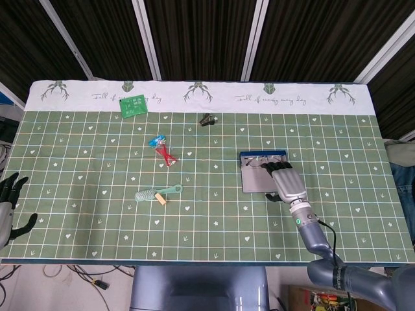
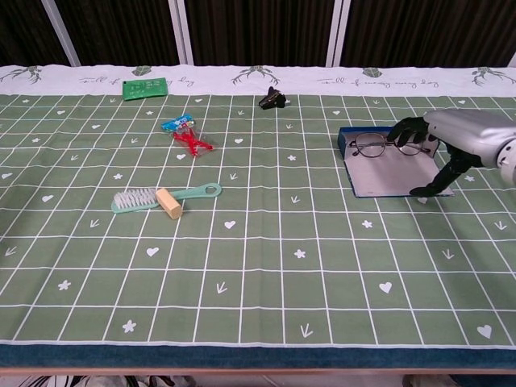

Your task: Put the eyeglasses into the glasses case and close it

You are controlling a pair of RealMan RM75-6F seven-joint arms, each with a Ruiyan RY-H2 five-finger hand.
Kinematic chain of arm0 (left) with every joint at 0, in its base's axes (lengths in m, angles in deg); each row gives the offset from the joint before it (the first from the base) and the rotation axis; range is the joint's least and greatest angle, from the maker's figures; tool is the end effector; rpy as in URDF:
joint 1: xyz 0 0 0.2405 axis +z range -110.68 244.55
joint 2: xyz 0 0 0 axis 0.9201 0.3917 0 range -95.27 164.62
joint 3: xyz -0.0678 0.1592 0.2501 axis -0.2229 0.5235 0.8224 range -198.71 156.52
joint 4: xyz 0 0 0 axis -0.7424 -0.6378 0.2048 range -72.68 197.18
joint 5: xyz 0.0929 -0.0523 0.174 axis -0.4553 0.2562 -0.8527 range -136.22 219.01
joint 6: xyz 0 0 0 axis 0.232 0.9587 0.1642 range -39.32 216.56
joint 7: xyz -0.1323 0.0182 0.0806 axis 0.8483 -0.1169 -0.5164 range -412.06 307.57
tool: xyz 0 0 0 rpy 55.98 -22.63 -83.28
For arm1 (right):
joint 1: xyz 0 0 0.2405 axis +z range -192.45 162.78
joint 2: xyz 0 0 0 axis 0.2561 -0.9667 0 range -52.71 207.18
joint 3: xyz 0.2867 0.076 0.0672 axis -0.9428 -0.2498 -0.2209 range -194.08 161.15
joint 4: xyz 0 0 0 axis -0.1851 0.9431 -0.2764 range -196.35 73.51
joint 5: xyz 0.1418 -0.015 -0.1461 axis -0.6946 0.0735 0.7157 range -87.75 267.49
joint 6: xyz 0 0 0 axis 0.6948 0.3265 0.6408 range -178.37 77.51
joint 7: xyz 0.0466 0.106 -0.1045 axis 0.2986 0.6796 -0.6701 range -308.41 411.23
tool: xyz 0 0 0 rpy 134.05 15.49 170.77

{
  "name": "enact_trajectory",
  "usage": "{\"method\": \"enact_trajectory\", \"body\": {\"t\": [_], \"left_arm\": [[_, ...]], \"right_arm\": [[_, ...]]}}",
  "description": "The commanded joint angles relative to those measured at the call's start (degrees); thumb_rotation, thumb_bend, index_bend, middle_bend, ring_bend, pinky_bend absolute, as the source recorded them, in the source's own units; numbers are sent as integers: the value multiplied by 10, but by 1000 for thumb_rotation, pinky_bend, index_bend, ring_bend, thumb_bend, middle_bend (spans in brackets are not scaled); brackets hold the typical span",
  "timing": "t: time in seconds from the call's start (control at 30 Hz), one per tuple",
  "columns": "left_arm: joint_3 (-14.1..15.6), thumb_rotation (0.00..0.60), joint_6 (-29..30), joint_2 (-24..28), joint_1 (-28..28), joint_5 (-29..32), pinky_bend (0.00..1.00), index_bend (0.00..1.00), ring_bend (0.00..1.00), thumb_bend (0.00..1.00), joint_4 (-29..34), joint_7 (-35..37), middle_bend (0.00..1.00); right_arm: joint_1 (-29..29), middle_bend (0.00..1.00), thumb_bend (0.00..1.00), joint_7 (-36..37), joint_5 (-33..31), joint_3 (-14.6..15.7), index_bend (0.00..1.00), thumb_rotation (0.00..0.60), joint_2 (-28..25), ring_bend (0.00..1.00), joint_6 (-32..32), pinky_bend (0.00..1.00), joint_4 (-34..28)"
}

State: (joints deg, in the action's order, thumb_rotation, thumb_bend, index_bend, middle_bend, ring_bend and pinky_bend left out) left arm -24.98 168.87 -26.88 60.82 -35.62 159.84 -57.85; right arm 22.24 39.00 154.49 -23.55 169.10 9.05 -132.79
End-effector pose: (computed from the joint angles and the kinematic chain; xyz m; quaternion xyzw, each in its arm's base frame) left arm -0.3569 0.2044 0.1917 -0.5767 -0.4223 -0.3356 0.6136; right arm -0.2610 -0.3868 -0.0072 0.6938 -0.3988 0.3468 0.4892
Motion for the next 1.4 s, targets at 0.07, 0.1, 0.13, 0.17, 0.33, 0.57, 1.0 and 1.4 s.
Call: {"method": "enact_trajectory", "body": {"t": [0.07, 0.1, 0.13, 0.17, 0.33, 0.57, 1.0, 1.4], "left_arm": [[0, 600, 0, 1, 0, 1, 0, 74, 0, 322, 0, 0, 0], [0, 600, 0, 1, 0, 1, 0, 74, 0, 322, 0, 0, 0], [0, 600, 0, 1, 0, 1, 0, 74, 0, 322, 0, 0, 0], [0, 600, 0, 1, 0, 1, 0, 74, 0, 322, 0, 1, 0], [-1, 600, 1, 0, 0, 1, 0, 72, 0, 322, 0, 2, 0], [-1, 600, 1, 0, 0, 1, 0, 72, 0, 322, -1, 2, 0], [-1, 600, 2, 0, 0, 1, 0, 72, 0, 322, -2, 2, 0], [-1, 600, 2, 0, 0, 1, 0, 66, 0, 322, -3, 3, 0]], "right_arm": [[2, 269, 269, -3, -2, -4, 251, 600, 9, 243, -11, 212, 12], [3, 271, 269, -3, -2, -4, 255, 600, 11, 243, -15, 212, 14], [3, 273, 270, -2, -2, -5, 258, 600, 13, 243, -17, 212, 17], [3, 275, 270, -1, -1, -6, 261, 600, 15, 243, -18, 212, 20], [5, 282, 269, 0, 2, -11, 268, 600, 23, 243, -24, 212, 33], [4, 288, 269, 1, 2, -16, 280, 600, 25, 243, -34, 212, 41], [4, 288, 269, -10, -1, -22, 280, 600, 22, 244, -50, 212, 40], [5, 288, 269, -11, -5, -26, 306, 600, 26, 243, -58, 212, 50]]}}
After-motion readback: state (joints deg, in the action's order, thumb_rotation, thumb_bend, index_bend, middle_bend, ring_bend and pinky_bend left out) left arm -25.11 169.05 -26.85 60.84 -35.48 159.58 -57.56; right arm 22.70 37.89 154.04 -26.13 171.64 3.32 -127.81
